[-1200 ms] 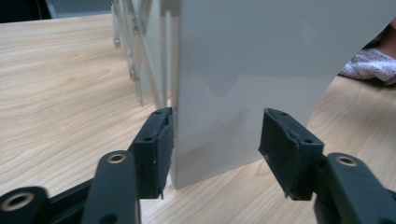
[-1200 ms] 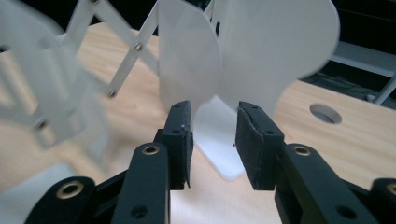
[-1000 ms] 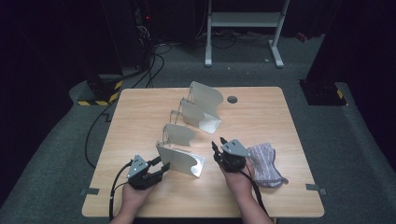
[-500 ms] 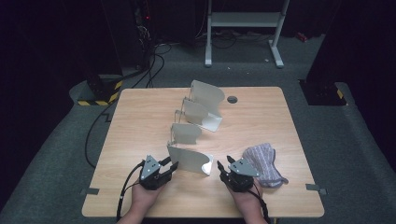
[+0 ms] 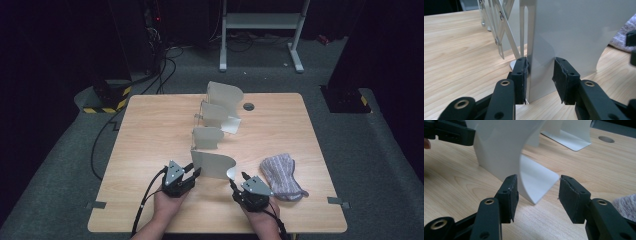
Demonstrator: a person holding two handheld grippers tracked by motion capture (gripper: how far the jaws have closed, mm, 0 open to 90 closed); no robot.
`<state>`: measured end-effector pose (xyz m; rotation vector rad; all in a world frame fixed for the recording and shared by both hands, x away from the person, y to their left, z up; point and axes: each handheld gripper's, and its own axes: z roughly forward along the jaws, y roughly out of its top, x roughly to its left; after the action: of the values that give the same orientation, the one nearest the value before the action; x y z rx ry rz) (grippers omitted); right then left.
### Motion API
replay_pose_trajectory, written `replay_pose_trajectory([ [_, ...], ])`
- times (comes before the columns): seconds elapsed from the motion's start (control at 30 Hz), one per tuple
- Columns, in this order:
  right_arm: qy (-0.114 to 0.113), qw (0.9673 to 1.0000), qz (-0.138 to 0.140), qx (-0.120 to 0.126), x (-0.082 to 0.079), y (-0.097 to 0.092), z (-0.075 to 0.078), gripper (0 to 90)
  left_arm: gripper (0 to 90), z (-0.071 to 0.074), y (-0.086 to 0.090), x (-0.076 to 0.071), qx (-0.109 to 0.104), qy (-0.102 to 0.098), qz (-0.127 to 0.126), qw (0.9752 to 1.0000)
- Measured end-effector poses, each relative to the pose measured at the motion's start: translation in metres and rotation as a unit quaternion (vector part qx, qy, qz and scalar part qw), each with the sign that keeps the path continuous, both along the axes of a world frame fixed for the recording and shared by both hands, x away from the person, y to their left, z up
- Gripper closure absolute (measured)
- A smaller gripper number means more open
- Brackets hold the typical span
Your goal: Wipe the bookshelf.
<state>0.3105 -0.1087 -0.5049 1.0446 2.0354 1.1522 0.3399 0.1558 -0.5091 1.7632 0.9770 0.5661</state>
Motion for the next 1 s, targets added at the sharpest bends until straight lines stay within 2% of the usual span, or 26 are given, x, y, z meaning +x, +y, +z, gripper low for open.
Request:
replay_pose_trajectory([
  [0.13,-0.001,0.9999,-0.011,0.003,0.005,-0.001,-0.001,49.1,62.8,-0.001,-0.012,0.000,-0.002,0.001,-0.021,0.9998],
  [0.17,0.000,0.9998,-0.021,0.007,0.007,-0.004,-0.001,49.2,63.0,-0.001,-0.015,0.000,-0.002,0.003,-0.031,0.9995],
  [0.27,0.003,0.9995,-0.029,0.012,0.010,-0.008,-0.001,49.2,62.7,-0.001,-0.014,-0.002,0.011,0.003,-0.043,0.9990],
  [0.33,0.002,0.9993,-0.033,0.016,0.012,-0.009,-0.001,49.3,59.8,-0.001,-0.005,-0.004,0.016,0.003,-0.036,0.9992],
  [0.53,0.001,0.9992,-0.036,0.016,0.018,-0.005,-0.001,49.6,57.3,-0.001,0.041,-0.011,0.023,0.002,-0.005,0.9997],
  [0.57,0.000,0.9992,-0.038,0.016,0.019,-0.004,-0.001,49.5,56.7,-0.005,0.051,-0.013,0.030,0.005,0.001,0.9995],
  [0.7,0.000,0.9986,-0.049,0.019,0.026,-0.006,0.002,48.9,55.8,-0.009,0.066,-0.014,0.062,0.002,0.022,0.9978],
  [0.8,0.000,0.9979,-0.061,0.020,0.033,-0.008,0.004,49.0,55.0,-0.007,0.075,-0.012,0.043,0.008,0.034,0.9985],
  [1.0,0.003,0.9975,-0.070,0.009,0.051,-0.005,0.007,48.8,54.7,-0.005,0.078,-0.012,0.035,0.011,0.037,0.9986],
])
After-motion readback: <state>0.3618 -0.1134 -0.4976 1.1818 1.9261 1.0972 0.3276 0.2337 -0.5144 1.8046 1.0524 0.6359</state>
